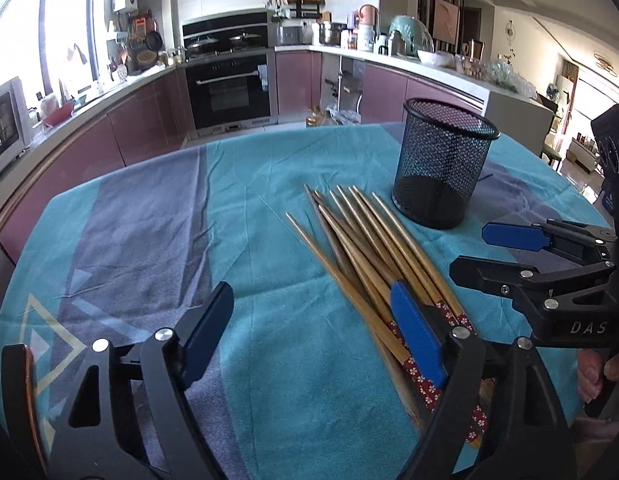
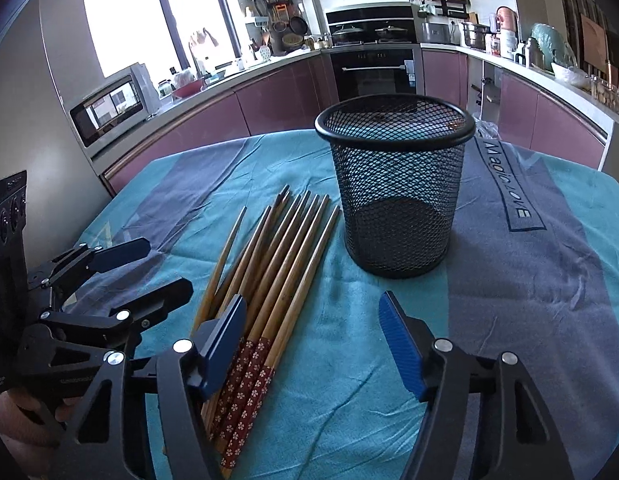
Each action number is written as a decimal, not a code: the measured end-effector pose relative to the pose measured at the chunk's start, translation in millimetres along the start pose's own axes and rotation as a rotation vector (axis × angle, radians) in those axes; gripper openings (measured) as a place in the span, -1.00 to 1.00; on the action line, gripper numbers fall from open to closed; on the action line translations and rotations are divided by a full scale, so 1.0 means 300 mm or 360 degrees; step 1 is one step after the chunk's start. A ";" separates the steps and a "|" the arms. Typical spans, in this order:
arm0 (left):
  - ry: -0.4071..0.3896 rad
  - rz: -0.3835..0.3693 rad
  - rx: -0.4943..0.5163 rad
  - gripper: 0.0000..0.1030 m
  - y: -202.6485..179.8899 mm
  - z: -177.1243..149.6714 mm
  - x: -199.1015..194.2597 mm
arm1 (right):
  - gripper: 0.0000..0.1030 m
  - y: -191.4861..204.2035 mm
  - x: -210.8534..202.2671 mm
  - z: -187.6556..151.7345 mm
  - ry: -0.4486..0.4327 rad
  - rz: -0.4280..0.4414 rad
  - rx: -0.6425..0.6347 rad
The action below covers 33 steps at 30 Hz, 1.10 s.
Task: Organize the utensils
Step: 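Move both grippers down to the pile of red-tipped bamboo chopsticks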
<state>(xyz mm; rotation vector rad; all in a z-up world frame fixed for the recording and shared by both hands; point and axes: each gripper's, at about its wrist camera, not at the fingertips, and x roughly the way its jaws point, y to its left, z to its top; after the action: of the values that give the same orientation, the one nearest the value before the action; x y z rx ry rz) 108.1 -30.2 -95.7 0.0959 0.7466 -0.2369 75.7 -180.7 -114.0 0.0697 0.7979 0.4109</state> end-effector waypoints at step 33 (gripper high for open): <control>0.0303 -0.0407 -0.0164 -0.54 0.130 0.016 0.121 | -0.60 -0.037 0.079 0.032 0.0208 0.0045 0.0036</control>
<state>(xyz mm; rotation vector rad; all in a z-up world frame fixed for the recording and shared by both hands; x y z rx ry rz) 146.8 0.3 -116.8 -0.0770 0.9601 -0.4362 101.1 -181.1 -125.7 0.0758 0.9313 0.4364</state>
